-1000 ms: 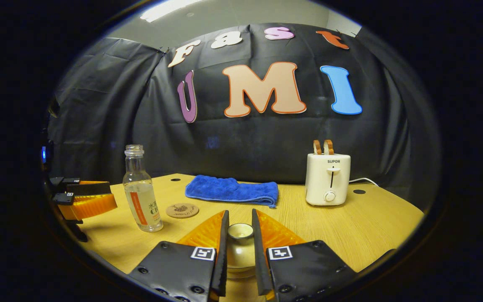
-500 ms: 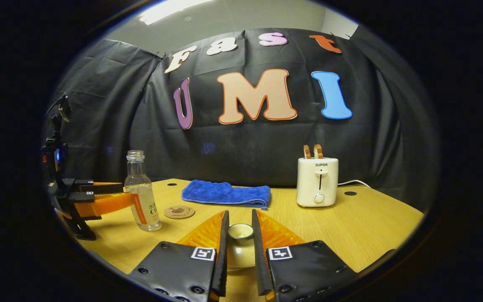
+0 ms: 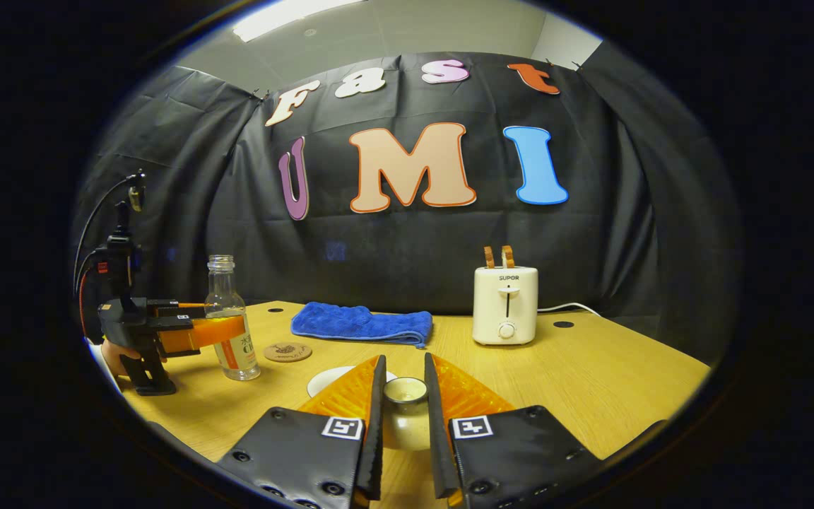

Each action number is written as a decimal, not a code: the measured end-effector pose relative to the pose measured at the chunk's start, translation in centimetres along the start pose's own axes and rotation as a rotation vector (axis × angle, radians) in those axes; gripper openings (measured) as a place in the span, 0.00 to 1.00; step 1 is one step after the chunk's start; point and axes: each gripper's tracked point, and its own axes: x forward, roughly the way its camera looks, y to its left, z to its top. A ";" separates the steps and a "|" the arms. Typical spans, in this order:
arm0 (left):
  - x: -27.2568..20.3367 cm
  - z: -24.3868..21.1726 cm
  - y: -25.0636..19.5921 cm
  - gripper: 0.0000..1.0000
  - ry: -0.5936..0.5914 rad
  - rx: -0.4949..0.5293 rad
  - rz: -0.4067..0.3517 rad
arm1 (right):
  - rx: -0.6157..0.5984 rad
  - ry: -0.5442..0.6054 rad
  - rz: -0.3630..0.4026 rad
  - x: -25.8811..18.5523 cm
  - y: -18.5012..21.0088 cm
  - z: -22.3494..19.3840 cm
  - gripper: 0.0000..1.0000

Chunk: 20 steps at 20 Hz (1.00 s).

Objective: Open the teacup lid with one hand, grasp the water bottle and pour water into the teacup with the other hand; after pouring, place the water bottle on the coaster and then close the teacup lid.

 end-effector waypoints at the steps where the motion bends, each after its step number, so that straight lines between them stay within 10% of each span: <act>1: 0.4 0.0 -0.3 0.91 0.003 0.004 -0.007 | 0.000 0.000 -0.007 -0.1 -0.3 0.1 0.31; 4: 0.7 0.0 -0.3 0.74 0.008 0.009 -0.012 | 0.000 0.000 -0.013 -0.2 -0.6 0.0 0.32; 20: 0.9 0.2 0.3 0.71 0.050 0.178 0.001 | -0.002 0.001 -0.048 -0.8 -2.3 0.1 0.31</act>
